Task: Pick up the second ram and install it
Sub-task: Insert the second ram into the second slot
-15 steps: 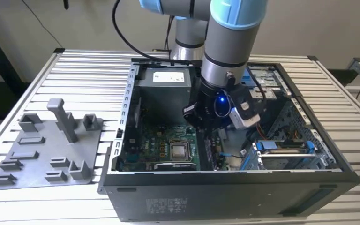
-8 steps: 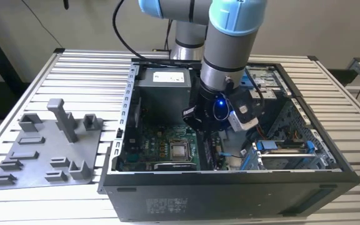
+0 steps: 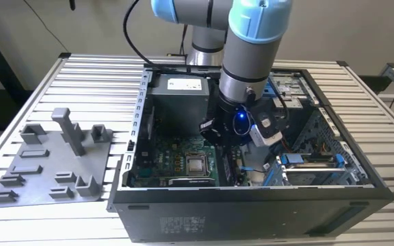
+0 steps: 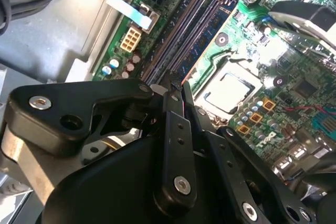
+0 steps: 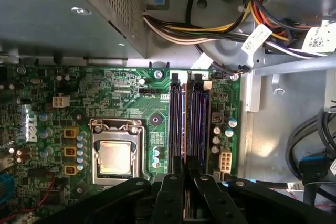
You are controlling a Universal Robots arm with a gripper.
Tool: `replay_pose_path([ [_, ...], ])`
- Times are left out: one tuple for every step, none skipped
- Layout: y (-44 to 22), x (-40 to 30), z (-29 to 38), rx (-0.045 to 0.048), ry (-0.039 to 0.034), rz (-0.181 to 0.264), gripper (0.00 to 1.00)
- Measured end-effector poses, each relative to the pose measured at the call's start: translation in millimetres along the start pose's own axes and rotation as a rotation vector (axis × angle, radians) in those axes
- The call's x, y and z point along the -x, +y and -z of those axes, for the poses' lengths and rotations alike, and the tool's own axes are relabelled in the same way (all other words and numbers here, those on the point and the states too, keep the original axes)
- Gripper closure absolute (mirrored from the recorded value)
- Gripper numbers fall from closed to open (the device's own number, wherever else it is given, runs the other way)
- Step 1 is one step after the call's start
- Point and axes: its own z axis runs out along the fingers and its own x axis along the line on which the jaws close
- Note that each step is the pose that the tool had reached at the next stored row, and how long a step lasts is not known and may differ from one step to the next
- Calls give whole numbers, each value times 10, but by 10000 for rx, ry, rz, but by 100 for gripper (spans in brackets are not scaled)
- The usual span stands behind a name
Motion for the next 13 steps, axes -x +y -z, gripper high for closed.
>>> replay_pose_path([
  [-6, 0, -2, 0, 0, 0, 86],
  [-9, -1, -6, 1, 0, -1, 86],
  [-9, -1, -9, 2, 0, -1, 86],
  [-10, 0, -12, 2, 0, -1, 86],
  [-11, 0, -15, 5, 0, -2, 86],
  [-11, 0, -18, 8, 0, -3, 86],
  [-12, 0, -20, 9, 1, -4, 86],
  [-12, 0, -23, 9, 0, -5, 86],
  [-11, 0, -31, 12, 0, -7, 86],
  [-11, 0, -38, 11, 0, -8, 86],
  [-12, 0, -44, 10, 0, -9, 86],
  [-12, 0, -48, 9, 1, -11, 86],
  [-11, 0, -56, 10, 0, -12, 86],
])
